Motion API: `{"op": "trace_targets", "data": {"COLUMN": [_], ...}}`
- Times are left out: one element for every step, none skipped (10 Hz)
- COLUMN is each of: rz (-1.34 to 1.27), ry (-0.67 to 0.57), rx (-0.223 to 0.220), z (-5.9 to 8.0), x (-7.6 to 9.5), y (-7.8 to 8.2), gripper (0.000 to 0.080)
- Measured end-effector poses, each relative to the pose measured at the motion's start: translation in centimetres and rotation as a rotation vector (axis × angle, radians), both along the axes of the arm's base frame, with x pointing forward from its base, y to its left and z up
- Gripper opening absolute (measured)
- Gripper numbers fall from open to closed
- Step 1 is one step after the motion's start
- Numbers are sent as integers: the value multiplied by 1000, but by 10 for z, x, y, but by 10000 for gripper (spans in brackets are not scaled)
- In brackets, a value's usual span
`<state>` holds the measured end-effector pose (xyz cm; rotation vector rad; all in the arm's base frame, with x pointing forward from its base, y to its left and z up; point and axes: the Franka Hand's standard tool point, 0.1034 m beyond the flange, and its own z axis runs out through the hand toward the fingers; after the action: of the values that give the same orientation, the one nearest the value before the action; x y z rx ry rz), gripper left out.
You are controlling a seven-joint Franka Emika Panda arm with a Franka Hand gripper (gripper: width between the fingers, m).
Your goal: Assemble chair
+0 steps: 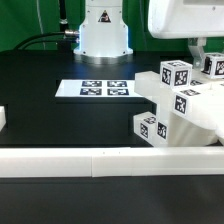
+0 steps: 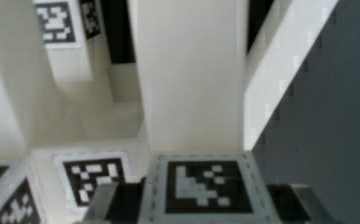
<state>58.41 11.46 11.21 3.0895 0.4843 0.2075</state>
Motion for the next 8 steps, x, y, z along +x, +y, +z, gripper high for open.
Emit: {"op": "trace_targets", "data": {"rz": [-122,-250,-347,-431,-484,-533,-619,-684], "ry": [-7,-22,-40,-48,-46,-43,-37,-33], "rx": [23,53,72,89,101,113,133,148], "z": [0,0,0,0,0,0,0,0], "x": [1,1,2,3,4,4,4,3], "y": [1,1,2,3,3,4,4,5], "gripper": [272,272,272,272,272,272,272,272]}}
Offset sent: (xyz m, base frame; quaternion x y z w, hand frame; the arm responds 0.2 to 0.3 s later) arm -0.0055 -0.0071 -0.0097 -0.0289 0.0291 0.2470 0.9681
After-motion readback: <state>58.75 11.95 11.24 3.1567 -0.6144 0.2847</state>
